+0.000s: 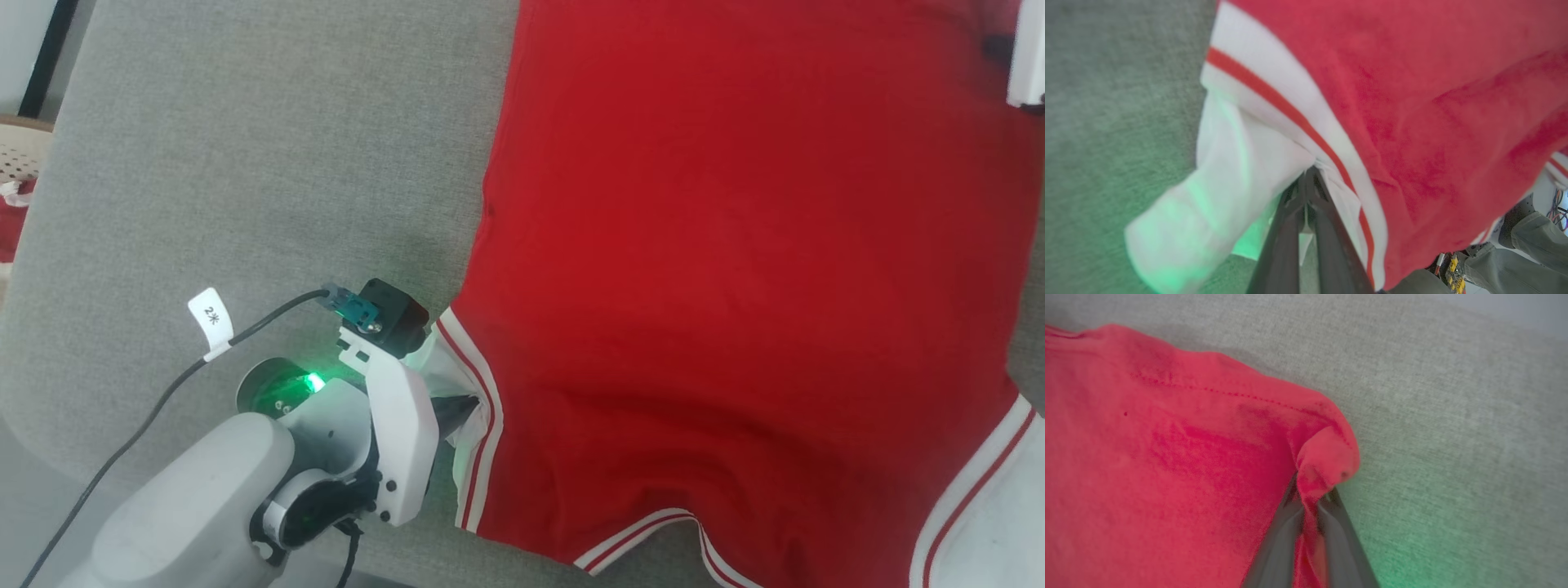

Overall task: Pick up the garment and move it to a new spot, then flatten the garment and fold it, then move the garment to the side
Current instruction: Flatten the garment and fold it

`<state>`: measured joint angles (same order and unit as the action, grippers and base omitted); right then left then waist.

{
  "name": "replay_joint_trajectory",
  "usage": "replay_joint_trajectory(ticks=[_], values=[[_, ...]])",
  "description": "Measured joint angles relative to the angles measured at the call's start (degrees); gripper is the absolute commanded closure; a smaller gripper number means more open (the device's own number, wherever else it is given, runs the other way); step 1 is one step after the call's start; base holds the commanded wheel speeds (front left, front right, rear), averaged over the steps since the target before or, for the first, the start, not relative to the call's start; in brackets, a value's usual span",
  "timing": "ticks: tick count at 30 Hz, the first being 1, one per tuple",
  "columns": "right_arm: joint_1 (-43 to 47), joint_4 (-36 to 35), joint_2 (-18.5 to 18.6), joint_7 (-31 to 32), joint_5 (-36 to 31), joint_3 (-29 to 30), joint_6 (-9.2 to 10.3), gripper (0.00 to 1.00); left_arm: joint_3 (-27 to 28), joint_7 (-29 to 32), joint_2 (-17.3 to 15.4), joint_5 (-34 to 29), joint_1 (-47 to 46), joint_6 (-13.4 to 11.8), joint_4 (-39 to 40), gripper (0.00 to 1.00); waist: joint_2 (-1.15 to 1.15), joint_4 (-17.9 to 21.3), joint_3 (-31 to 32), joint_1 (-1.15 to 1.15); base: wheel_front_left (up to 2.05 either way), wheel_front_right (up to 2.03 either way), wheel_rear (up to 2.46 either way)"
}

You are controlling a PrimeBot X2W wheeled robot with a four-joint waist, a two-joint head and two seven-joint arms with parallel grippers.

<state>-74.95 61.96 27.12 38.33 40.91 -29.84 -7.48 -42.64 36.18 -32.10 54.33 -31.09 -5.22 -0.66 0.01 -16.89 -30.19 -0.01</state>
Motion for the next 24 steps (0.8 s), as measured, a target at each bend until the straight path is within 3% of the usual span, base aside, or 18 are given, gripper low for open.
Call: replay_joint_trajectory(ticks=[4,10,16,24], values=[[-0.1,-0.9,-0.3,0.5,-0.1,-2.0,-0.01,1.00,0.1,-0.5,-0.2,0.1,0.0,0.5,-1.3,1.00,0.00,1.0,0.6,0.00,0.00,0.00,0.00],[3.3,-8.5,0.5,3.1,3.0,-5.5,-0.01,1.00,1.1,-1.0,-2.6,0.5,1.5,0.0,-1.5,1.00,0.00,4.4,2.5,0.00,0.00,0.00,0.00],[9.5,-21.0,3.8,4.6,6.9,-7.8,-0.01,1.00,2.1,-0.6,-5.8,0.6,3.4,-2.1,0.1,1.00,0.00,8.9,4.5,0.00,0.00,0.00,0.00],[23.6,-38.9,9.9,8.1,12.5,-5.7,-0.01,1.00,3.6,0.4,-9.6,0.6,5.1,-5.2,2.4,1.00,0.00,14.7,6.8,0.00,0.00,0.00,0.00]])
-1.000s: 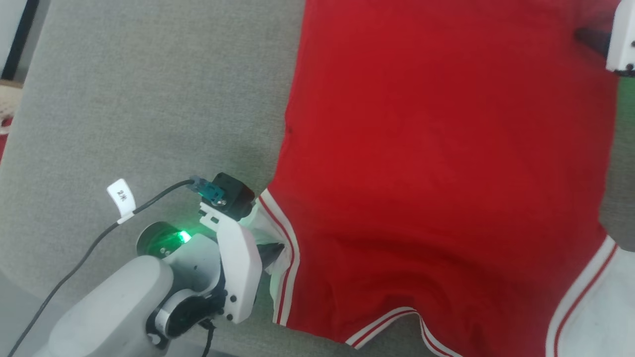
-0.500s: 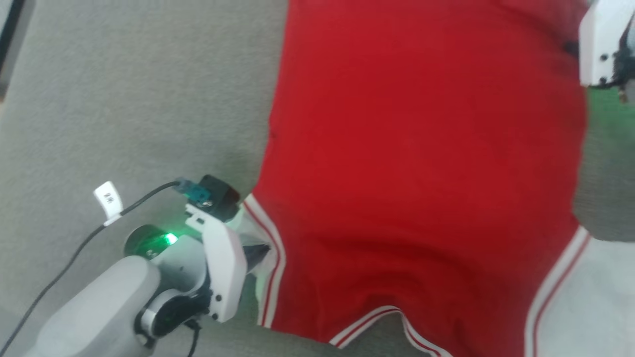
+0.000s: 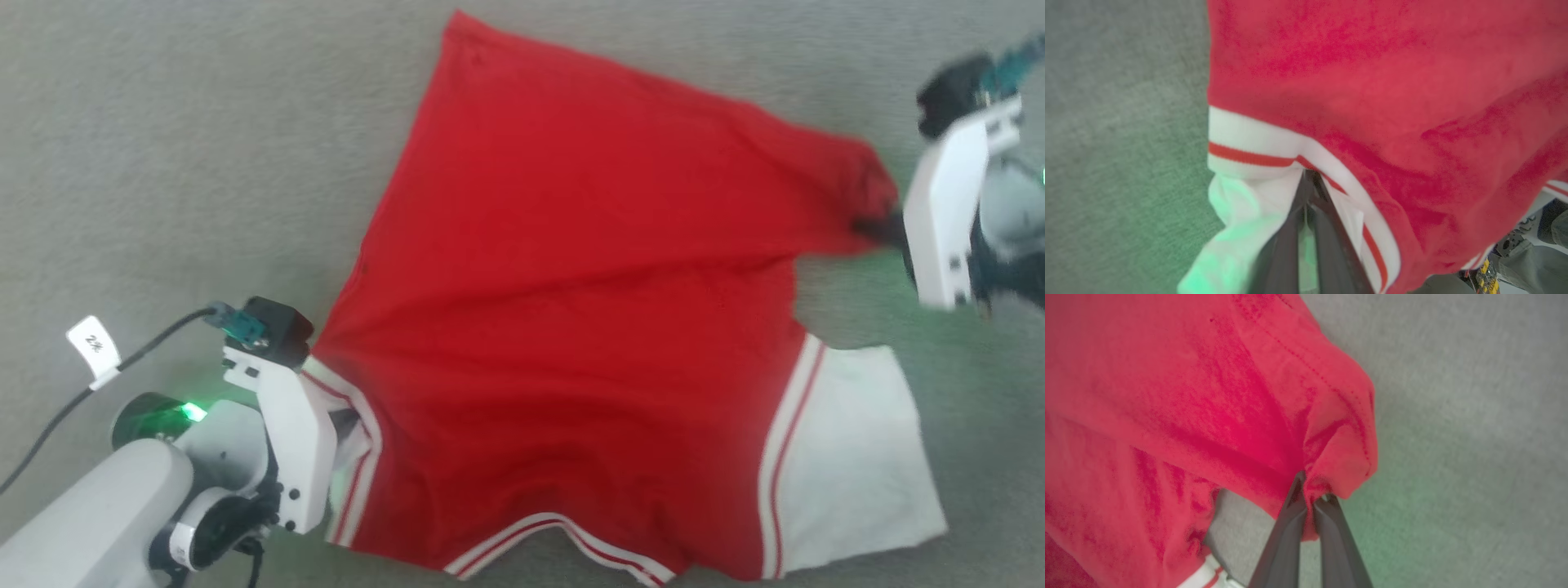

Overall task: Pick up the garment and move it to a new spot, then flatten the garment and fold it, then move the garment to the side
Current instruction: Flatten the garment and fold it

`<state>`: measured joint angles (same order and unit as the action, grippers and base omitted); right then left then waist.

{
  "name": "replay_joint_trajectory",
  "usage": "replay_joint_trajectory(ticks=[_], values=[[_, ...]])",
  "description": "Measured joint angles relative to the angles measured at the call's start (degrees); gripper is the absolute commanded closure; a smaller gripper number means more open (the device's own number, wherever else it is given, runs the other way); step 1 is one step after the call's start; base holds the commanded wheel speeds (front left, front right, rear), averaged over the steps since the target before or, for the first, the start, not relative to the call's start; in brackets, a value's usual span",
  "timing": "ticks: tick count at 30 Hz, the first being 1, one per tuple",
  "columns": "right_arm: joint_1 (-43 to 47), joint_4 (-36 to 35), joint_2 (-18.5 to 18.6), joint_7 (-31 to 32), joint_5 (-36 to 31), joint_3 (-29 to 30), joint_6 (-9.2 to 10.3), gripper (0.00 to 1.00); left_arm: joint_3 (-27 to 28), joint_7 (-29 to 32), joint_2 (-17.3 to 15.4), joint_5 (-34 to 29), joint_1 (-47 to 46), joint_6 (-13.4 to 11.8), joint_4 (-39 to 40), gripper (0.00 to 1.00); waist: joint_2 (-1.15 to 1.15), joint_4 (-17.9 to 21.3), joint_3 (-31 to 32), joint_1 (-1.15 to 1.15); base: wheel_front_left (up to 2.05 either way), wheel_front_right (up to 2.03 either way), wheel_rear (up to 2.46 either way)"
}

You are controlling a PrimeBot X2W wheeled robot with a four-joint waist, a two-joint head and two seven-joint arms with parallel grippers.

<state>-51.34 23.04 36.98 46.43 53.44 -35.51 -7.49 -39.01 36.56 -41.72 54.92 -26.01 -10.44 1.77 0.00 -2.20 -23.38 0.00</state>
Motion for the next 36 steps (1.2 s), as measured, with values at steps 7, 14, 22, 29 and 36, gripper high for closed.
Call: replay_joint_trajectory(ticks=[7,14,22,29,36], values=[[16.6,-12.9,3.2,3.0,1.8,6.6,0.00,1.00,0.7,1.0,-1.8,0.0,0.2,-1.6,2.0,1.00,0.00,3.8,1.0,0.00,0.00,0.00,0.00],[28.5,-16.6,-1.1,2.1,-1.7,16.7,0.00,1.00,0.8,1.7,-2.0,0.0,-0.8,-1.8,2.5,1.00,0.00,4.9,0.2,0.00,0.00,0.00,0.00],[31.7,-16.9,-8.5,1.3,-9.4,22.9,-0.43,0.00,0.7,1.6,-1.5,0.0,-1.2,-1.2,1.6,1.00,0.00,5.1,0.3,0.00,0.00,0.00,0.00],[33.2,-26.6,-7.9,5.4,-13.8,30.3,0.01,0.00,0.2,1.0,-0.9,0.0,-1.1,-1.1,1.6,1.00,0.00,4.2,1.2,0.00,0.00,0.00,0.00],[27.4,-35.8,-9.9,7.5,-16.8,31.7,0.01,0.00,-0.5,0.2,0.7,-0.4,-1.3,-0.6,1.7,1.00,0.00,1.9,1.2,0.00,0.00,0.00,0.00]])
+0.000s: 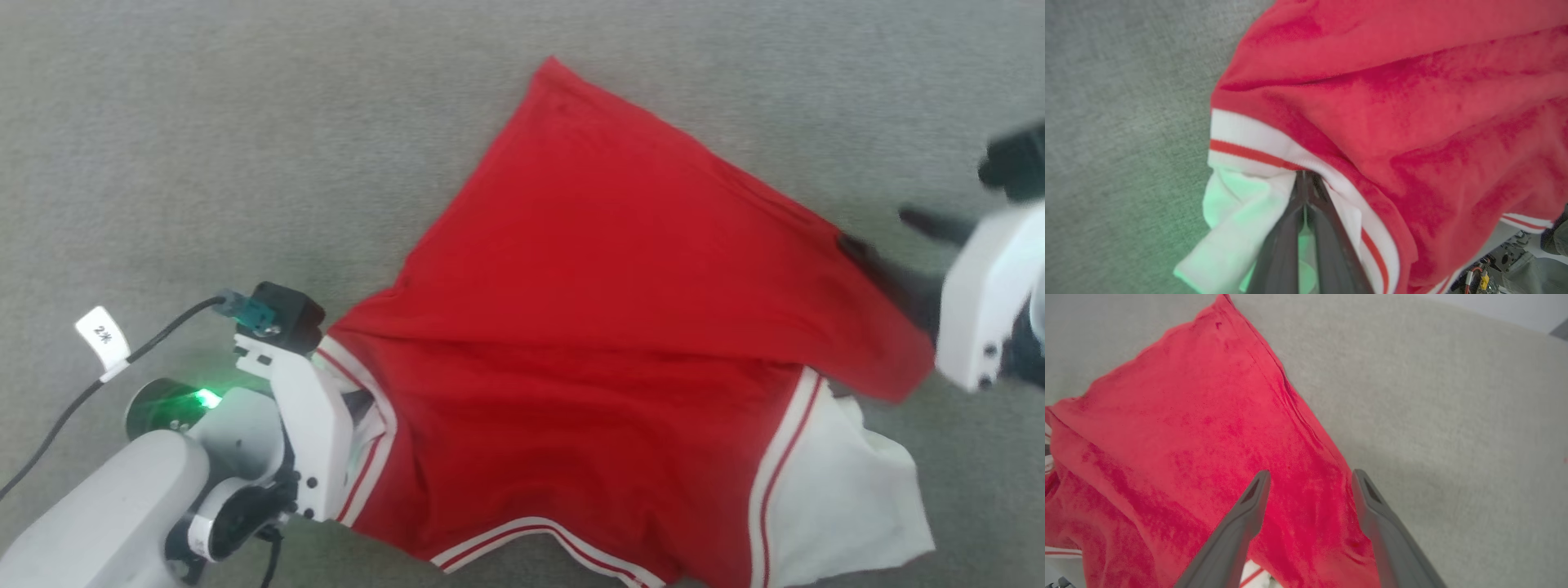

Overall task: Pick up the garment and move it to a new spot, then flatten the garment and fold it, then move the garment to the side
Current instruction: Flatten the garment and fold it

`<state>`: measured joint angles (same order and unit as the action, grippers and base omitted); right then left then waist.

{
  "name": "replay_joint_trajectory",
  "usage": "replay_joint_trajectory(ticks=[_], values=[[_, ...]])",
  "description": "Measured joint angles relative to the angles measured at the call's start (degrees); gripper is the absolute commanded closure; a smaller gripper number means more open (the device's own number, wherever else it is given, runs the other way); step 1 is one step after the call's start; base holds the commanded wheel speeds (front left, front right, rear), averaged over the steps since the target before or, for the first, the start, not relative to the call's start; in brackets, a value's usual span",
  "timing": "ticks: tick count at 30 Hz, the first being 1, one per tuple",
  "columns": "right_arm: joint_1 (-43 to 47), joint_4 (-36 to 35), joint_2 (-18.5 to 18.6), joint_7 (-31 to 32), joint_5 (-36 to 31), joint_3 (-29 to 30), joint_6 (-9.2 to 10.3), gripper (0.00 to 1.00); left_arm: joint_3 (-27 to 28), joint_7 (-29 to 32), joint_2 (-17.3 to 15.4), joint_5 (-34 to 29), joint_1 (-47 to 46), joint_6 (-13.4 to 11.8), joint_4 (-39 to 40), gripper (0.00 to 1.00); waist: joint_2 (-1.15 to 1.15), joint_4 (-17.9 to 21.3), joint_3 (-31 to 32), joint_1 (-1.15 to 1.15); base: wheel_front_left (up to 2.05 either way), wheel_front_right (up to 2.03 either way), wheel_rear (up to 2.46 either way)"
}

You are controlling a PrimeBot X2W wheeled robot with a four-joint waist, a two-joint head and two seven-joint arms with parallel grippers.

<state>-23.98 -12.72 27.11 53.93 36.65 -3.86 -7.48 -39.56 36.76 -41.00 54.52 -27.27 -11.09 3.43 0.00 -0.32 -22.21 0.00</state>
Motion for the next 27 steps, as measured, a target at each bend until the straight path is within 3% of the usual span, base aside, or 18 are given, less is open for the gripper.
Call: replay_joint_trajectory(ticks=[5,11,12,19,27], values=[[-10.0,4.1,-1.2,-0.9,-0.5,-4.8,0.00,0.00,-1.1,-0.2,1.7,-0.7,-1.3,0.9,-0.4,1.00,0.00,-2.5,-0.6,0.00,0.00,0.00,0.00],[-25.7,18.6,-2.2,-6.8,-1.5,-15.5,0.00,0.00,-3.0,-0.9,5.5,-1.6,-4.1,3.1,-2.0,1.00,0.00,-7.2,-2.1,0.00,0.00,0.00,0.00],[-25.7,18.6,-2.2,-6.8,-1.5,-15.5,0.00,0.00,-3.0,-0.9,5.5,-1.6,-4.1,3.1,-2.0,1.00,0.00,-7.2,-2.1,0.00,0.00,0.00,0.00],[-37.3,37.2,-2.8,-11.4,-1.1,-25.2,-0.01,0.00,-4.7,-2.2,9.9,-2.1,-7.2,5.9,-5.1,1.00,0.00,-12.4,-3.9,0.00,0.00,0.00,0.00],[-43.7,53.8,-2.9,-12.6,1.0,-35.0,-0.01,0.00,-6.2,-3.7,14.2,-2.3,-10.4,9.4,-9.1,1.00,0.00,-17.4,-5.9,0.00,0.00,0.00,0.00]])
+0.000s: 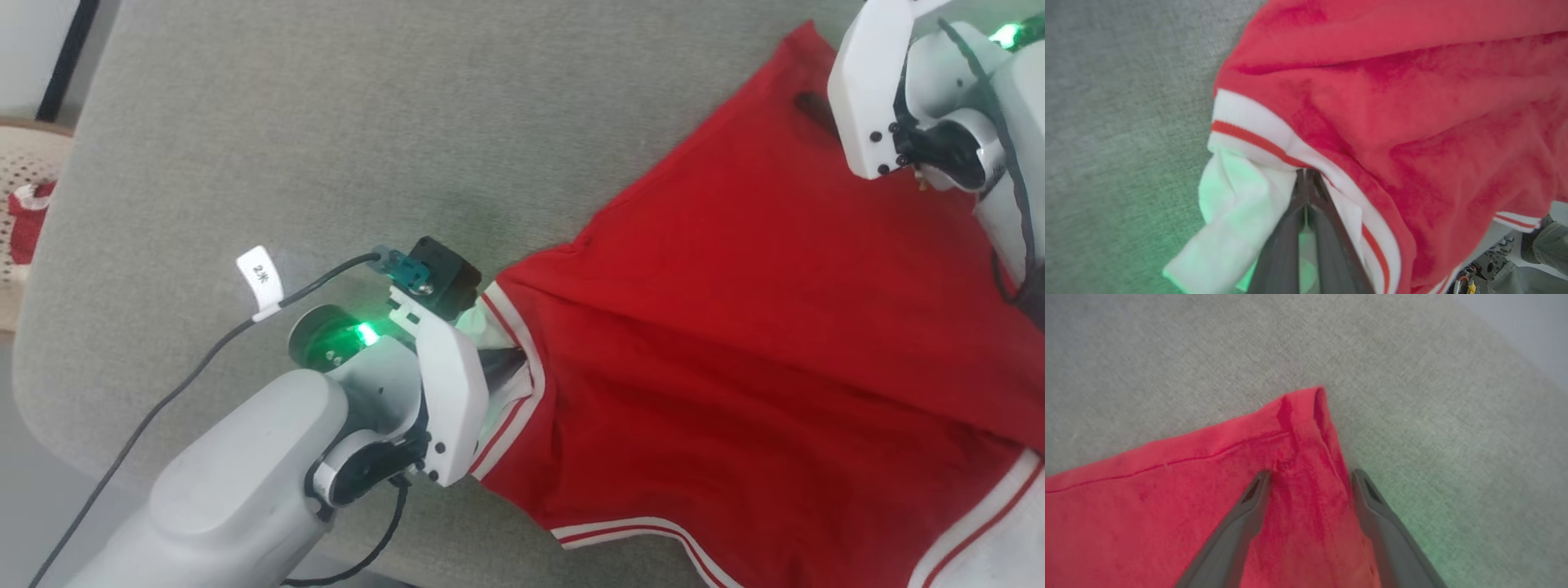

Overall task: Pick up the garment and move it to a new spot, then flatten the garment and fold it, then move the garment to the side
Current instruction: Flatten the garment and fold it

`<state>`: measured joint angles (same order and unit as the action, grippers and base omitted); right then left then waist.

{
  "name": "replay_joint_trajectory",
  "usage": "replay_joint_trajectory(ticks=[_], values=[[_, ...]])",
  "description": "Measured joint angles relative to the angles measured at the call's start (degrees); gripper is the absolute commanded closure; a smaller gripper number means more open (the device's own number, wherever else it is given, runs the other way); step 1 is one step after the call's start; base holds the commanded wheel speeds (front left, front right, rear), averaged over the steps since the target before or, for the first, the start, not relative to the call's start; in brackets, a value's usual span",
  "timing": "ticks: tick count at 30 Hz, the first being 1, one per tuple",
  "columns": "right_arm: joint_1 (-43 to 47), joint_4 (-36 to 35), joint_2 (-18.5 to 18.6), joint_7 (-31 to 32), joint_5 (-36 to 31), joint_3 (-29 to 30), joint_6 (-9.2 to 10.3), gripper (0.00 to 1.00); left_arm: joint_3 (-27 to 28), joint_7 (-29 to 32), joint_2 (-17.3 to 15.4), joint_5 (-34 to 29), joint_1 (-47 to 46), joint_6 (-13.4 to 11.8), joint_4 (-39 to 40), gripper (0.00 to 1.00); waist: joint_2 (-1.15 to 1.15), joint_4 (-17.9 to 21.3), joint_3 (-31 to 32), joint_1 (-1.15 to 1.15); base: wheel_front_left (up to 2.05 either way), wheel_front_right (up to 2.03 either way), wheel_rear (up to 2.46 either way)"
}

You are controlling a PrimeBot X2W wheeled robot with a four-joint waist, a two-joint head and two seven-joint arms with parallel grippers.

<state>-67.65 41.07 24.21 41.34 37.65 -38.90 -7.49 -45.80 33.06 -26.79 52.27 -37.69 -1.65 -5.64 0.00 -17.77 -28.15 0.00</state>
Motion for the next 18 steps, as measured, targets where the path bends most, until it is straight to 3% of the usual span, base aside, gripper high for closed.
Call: replay_joint_trajectory(ticks=[2,3,4,12,18], values=[[-1.2,2.4,-0.3,0.3,1.5,-1.8,0.01,0.00,-0.2,-0.4,0.6,0.0,-0.4,0.6,-1.1,1.00,0.00,-0.8,-0.4,0.00,0.00,0.00,0.00],[-1.5,3.7,-0.5,0.8,2.7,-2.4,0.02,0.94,-0.2,-0.6,0.9,0.0,-0.6,1.0,-1.6,1.00,0.01,-1.1,-0.5,0.00,0.00,0.00,0.00],[-2.1,4.2,-0.5,1.4,3.2,-3.6,0.02,1.00,-0.2,-0.8,1.1,0.0,-0.7,1.1,-2.1,1.00,0.01,-1.2,-0.6,0.00,0.00,0.00,0.00],[-3.7,4.4,0.0,-1.0,7.4,-10.0,-0.02,1.00,1.4,-1.3,0.3,0.8,-1.2,0.8,-5.0,1.00,0.00,0.6,0.6,0.00,0.00,0.00,0.00],[-4.6,1.6,2.5,-4.4,10.1,-13.4,-0.01,1.00,5.3,1.8,-5.5,1.4,-3.7,-3.7,-4.9,1.00,0.00,3.9,3.3,0.00,0.00,0.00,0.00]])
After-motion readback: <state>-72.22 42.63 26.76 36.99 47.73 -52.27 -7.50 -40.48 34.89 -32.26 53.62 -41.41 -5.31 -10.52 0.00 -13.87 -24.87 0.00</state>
